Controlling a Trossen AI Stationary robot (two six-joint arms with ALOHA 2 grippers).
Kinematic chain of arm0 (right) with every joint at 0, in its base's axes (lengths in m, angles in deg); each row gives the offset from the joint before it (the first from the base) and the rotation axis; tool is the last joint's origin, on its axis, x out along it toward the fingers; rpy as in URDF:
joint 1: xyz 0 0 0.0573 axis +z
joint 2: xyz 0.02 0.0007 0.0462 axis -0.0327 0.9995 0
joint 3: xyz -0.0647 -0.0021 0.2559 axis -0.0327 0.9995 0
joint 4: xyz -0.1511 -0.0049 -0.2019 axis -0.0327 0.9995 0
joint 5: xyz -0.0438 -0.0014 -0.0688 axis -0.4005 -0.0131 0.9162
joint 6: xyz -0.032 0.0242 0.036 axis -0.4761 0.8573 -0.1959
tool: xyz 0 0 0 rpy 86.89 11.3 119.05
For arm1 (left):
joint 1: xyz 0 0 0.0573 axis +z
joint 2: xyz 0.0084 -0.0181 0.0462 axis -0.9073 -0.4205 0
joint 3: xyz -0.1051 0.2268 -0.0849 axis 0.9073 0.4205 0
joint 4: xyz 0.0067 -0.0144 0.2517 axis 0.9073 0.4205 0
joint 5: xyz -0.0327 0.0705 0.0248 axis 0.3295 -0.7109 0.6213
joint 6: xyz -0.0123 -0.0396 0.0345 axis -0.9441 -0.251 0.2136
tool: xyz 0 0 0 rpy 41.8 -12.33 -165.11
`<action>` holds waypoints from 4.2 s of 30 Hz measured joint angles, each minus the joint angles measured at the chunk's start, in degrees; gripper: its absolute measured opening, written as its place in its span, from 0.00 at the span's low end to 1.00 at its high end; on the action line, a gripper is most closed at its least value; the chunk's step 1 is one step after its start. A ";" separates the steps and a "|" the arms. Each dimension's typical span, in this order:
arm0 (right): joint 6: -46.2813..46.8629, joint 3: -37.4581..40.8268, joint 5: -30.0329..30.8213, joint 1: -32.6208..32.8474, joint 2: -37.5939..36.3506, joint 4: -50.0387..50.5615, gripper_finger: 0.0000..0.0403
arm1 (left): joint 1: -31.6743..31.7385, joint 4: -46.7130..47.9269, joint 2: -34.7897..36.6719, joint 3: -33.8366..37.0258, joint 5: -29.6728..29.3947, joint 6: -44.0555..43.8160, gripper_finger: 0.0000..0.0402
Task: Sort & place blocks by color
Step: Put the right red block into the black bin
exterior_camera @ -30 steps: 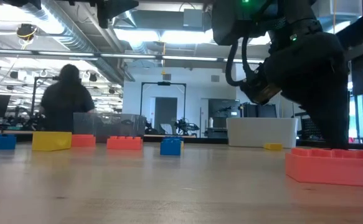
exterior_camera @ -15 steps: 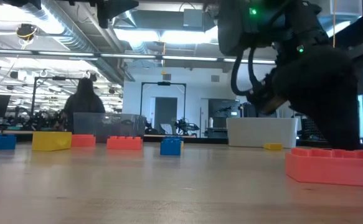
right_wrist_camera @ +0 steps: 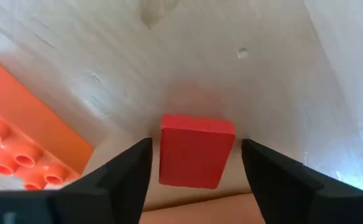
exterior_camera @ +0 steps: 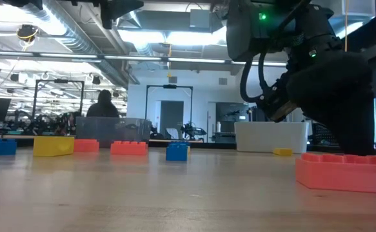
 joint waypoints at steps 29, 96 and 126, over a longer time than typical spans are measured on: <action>-21.34 31.26 11.19 -21.50 -48.05 -60.51 0.32 | 0.02 5.70 -0.02 0.00 0.00 0.00 0.70; 0.08 21.18 -10.51 -27.12 -28.32 -84.52 0.61 | -8.51 18.98 -31.73 -22.51 -2.90 38.93 0.40; -37.74 21.20 4.61 -28.40 -48.61 -68.75 0.81 | 1.29 0.68 1.08 2.96 9.44 -0.78 0.40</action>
